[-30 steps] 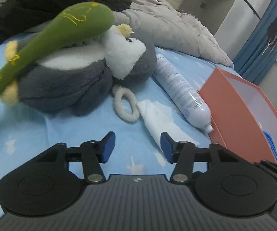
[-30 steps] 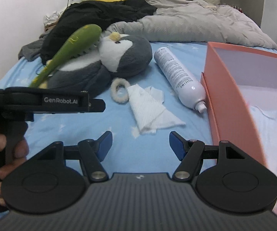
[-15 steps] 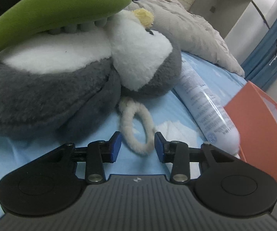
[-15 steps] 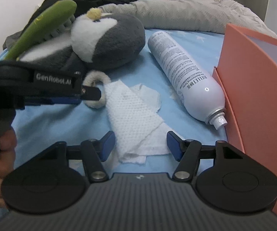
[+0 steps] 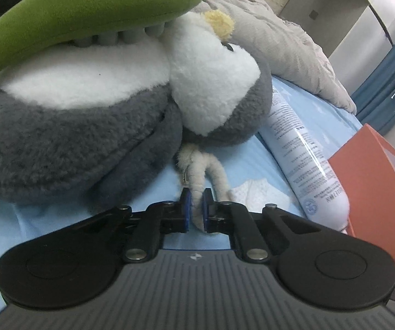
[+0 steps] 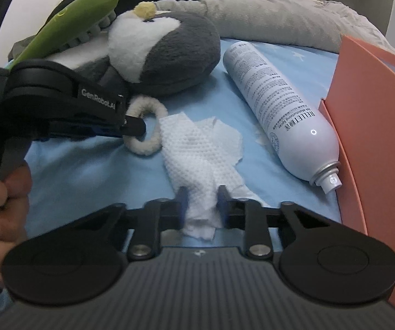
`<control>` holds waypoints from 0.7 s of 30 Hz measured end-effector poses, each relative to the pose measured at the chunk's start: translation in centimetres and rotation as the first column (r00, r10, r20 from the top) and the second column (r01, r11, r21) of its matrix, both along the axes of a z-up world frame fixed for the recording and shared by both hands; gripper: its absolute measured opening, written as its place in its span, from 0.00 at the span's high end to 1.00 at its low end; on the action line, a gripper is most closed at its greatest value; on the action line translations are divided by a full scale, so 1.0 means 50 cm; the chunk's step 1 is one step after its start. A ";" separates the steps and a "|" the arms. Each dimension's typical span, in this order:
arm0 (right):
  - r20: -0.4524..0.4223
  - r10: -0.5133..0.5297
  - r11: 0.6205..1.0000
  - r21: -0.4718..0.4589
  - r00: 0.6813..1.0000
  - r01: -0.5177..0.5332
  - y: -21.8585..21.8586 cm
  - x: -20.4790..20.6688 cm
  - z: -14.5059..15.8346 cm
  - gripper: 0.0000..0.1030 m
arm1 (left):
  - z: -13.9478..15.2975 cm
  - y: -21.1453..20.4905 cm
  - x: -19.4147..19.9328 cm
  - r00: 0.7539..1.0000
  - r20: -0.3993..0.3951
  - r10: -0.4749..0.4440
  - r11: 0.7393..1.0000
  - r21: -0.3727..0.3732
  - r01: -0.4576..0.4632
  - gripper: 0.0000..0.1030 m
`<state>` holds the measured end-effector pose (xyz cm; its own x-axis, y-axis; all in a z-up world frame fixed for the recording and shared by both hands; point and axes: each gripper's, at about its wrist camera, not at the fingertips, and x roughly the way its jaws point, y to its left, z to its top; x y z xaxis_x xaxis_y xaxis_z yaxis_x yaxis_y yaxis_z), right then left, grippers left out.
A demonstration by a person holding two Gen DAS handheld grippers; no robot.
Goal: Organize soft objects
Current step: 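Grasp the white ring toy with the left tool while the right tool grasps the wet wipe, then lift and carry the ring toy and wet wipe over the pink box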
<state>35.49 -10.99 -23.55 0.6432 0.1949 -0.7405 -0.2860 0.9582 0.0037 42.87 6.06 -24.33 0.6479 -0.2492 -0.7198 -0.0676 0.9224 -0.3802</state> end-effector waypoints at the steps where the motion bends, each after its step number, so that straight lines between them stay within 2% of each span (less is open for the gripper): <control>1: -0.001 -0.004 1.000 -0.001 1.000 0.004 0.000 0.000 0.004 0.87 | 0.004 0.001 -0.004 1.000 -0.003 0.002 1.000 0.001 -0.002 0.91; 10: 0.018 -0.047 0.999 0.006 0.999 0.047 -0.018 -0.035 0.058 0.89 | 0.059 0.005 -0.073 1.000 -0.015 -0.001 1.000 0.000 0.001 0.91; 18: 0.012 -0.078 0.996 0.043 0.997 0.077 -0.037 -0.117 0.115 0.89 | 0.128 -0.007 -0.182 1.000 0.004 -0.030 0.999 0.038 0.030 0.91; 21: 0.009 -0.080 0.995 0.060 0.997 0.079 -0.041 -0.152 0.136 0.89 | 0.150 -0.007 -0.224 0.999 0.007 -0.037 0.999 0.025 0.037 0.91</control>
